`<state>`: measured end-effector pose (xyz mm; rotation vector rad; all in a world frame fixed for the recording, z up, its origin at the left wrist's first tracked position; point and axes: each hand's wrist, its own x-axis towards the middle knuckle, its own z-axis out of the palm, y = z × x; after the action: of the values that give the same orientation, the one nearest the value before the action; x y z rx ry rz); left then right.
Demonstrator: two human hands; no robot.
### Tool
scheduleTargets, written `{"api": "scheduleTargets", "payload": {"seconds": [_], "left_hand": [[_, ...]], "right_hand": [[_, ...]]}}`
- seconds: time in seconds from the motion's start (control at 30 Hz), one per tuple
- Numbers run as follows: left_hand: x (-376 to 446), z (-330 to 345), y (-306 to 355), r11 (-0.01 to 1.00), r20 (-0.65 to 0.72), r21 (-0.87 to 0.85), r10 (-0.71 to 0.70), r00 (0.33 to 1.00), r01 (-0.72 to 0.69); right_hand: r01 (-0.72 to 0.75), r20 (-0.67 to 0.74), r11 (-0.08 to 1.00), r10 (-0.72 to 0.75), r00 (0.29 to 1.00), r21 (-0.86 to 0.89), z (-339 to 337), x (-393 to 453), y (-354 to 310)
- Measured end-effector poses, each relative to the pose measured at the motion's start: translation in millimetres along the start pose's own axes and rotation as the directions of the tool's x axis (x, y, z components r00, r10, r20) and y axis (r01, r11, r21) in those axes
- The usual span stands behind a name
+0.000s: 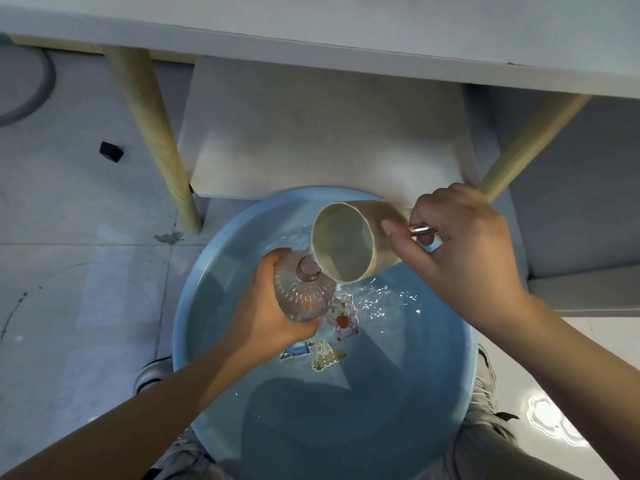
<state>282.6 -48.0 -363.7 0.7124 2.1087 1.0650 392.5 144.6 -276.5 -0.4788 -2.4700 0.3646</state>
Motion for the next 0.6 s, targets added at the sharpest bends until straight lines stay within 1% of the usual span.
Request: {"api": "scheduleTargets", "payload": {"seconds": [0.43,0.6], "left_hand": [[-0.3,1.0,-2.5,1.0,0.012,-0.018,-0.008,1.0,0.008],[0.0,0.5,-2.8,1.0,-0.003,-0.029,-0.005,1.0,0.005]], "right_hand": [[0.1,-0.031,0.994,-0.101,0.994,-0.038,1.4,0.9,0.4],[0.127,-0.038,0.99,-0.129,0.991,-0.062,1.2,1.7,0.8]]}}
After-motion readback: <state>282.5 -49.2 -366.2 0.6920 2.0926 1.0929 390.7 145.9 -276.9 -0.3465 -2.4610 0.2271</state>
